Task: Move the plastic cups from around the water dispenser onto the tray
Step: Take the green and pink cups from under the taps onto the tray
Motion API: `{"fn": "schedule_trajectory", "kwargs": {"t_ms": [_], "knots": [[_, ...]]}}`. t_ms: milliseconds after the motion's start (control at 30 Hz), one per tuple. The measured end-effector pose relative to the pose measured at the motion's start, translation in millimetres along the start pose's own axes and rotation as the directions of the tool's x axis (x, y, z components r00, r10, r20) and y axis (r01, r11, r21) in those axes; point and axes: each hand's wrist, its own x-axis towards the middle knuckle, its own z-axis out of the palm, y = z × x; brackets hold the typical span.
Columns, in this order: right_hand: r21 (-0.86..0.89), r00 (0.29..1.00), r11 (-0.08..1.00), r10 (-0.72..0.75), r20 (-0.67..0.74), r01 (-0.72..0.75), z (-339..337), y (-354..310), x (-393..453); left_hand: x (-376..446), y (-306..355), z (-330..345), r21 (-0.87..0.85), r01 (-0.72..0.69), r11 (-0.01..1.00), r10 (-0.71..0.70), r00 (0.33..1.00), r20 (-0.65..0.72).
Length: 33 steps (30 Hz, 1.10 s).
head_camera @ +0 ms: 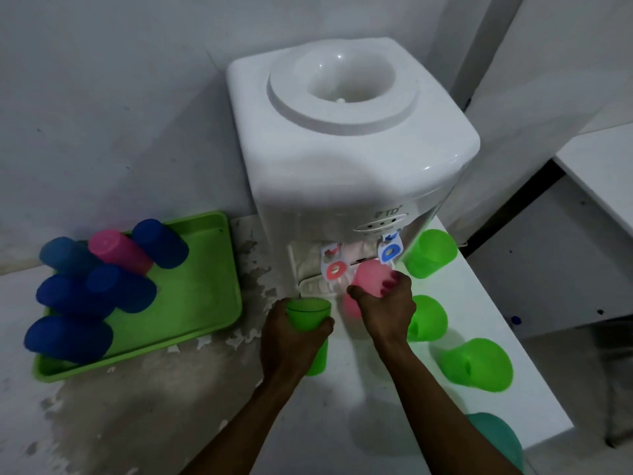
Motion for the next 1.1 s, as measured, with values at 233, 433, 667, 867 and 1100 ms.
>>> {"fn": "schedule_trajectory", "kwargs": {"t_ms": [233, 433, 667, 867, 1100], "knots": [[-0.004, 0.996, 1.000, 0.013, 0.089, -0.012, 7, 7, -33, -3, -31, -46, -0.140, 0.202, 0.969, -0.202, 0.979, 0.014], [-0.052, 0.991, 0.999, 0.009, 0.131, -0.003, 17, 4, -55, 2, -38, -95, -0.526, 0.414, 0.743, -0.392, 0.906, 0.160], [-0.041, 0.938, 0.993, 0.118, 0.326, -0.111, 52, -2, -102, 5, -41, -165, -0.610, 0.585, 0.536, -0.461, 0.807, 0.368], [0.033, 0.875, 0.986, 0.129, 0.467, -0.162, 102, -17, -127, 31, -65, -220, -0.369, 0.447, 0.815, -0.444, 0.890, 0.099], [0.091, 0.804, 0.955, 0.183, 0.566, -0.281, 143, -51, -132, 57, -83, -258, 0.080, 0.150, 0.985, -0.116, 0.937, -0.329]]}}
